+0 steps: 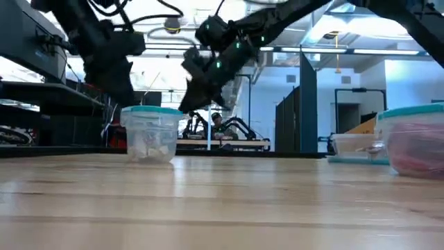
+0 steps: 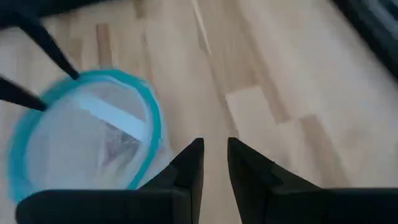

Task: Sort candy
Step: Close the small round transparent bin

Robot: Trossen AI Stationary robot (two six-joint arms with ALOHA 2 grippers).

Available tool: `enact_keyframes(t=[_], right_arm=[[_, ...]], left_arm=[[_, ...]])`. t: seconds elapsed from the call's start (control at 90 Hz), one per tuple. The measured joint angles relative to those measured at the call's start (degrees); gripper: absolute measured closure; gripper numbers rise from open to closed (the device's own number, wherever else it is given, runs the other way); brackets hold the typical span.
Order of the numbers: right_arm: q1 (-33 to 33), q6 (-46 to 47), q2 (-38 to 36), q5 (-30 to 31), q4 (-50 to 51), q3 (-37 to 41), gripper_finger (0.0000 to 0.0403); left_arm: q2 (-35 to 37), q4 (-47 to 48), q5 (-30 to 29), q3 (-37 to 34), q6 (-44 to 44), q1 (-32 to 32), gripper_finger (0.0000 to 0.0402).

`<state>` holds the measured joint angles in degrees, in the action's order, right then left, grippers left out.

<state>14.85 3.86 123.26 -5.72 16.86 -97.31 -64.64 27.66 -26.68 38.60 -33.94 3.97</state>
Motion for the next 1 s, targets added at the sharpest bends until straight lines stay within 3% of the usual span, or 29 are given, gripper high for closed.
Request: enact_keyframes(t=[0.3, 0.456, 0.722, 1.0], right_arm=[[-2.96, 2.44, -0.11, 5.35, -0.26, 3.64, 0.0343], [-3.71, 3.39, -0.57, 10.29, 5.18, 3.64, 0.0343], [-4.88, 4.77, -1.56, 10.41, 12.61, 3.68, 0.0343], [-6.14, 4.26, -2.99, 10.2, 19.29, 3.68, 0.0343]], left_arm=[[-0.94, -5.86, -0.68, -0.62, 3.3, -0.99, 0.0279], [-1.01, -7.41, -0.48, -0.75, 6.93, -1.3, 0.0279], [-1.03, -11.79, 1.74, -0.56, 15.41, -1.09, 0.0279], [-1.14, -18.8, 10.16, -0.49, 20.02, -1.09, 0.0279]])
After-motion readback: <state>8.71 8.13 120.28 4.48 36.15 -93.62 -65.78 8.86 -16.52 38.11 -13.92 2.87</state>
